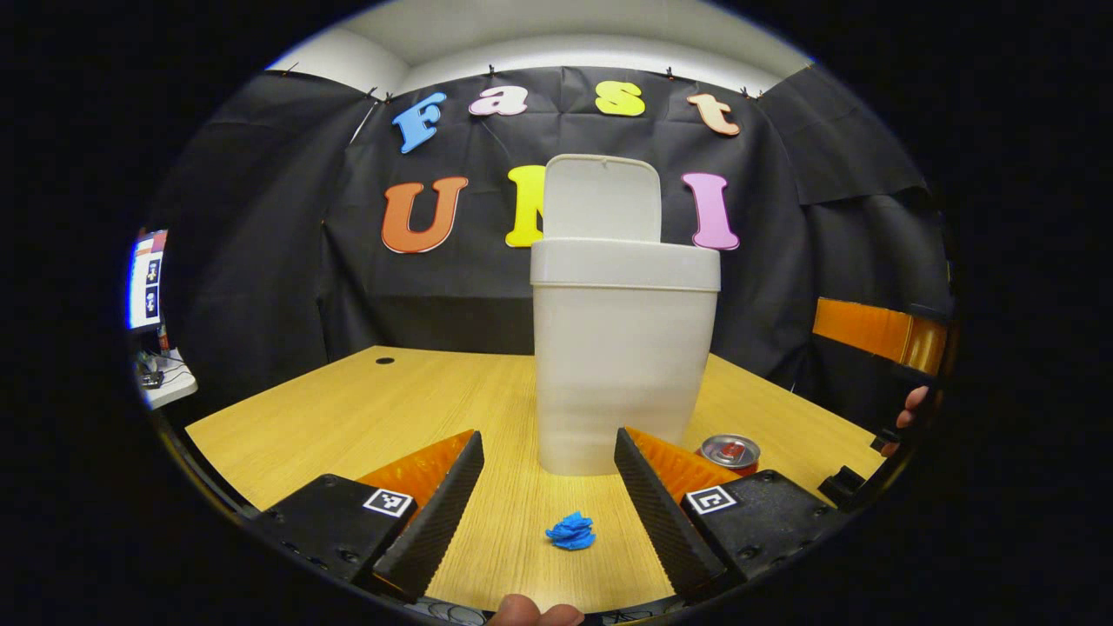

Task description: Press the lid of the desktop garbage bin to open it, pick up the crumpled paper on the desktop and throw it into the bin, then pick up the pop can on the desktop and drop it into the bin, and finally close the garbage bin lid.

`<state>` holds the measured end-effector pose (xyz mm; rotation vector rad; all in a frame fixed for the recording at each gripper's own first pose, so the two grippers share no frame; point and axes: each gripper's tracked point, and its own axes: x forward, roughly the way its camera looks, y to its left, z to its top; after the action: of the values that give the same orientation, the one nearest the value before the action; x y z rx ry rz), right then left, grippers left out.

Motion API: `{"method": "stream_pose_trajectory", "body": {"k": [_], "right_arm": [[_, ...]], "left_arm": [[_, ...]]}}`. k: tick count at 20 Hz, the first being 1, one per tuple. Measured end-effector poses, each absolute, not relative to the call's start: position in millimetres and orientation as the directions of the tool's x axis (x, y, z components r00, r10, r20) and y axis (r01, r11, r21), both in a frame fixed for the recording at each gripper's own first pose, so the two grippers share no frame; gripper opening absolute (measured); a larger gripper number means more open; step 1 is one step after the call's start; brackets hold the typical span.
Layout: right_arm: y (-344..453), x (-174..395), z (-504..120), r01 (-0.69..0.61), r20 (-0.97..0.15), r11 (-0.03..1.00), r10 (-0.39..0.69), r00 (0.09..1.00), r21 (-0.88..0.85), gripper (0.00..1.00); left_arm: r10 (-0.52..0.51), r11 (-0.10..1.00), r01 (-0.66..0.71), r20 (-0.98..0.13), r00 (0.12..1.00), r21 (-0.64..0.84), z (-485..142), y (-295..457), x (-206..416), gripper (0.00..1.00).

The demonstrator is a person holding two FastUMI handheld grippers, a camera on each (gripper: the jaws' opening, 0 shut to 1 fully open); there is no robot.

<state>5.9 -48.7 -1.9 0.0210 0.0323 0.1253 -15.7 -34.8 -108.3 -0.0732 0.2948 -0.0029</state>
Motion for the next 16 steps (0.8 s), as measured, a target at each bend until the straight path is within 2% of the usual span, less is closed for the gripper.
{"method": "stream_pose_trajectory", "body": {"k": [6, 16], "right_arm": [[-56, -1, -30, -0.134, -0.072, 0.991, 0.134, 0.988, 0.010, 0.94], [-50, -9, -65, -0.165, -0.143, 0.986, 0.165, 0.976, 0.017, 0.94]], "left_arm": [[-0.052, 0.993, 0.003, -0.419, 0.906, -0.116, -163, -50, -22, 0.98], [-0.066, 0.989, -0.020, -0.547, 0.834, -0.149, -216, -53, -27, 0.99]]}}
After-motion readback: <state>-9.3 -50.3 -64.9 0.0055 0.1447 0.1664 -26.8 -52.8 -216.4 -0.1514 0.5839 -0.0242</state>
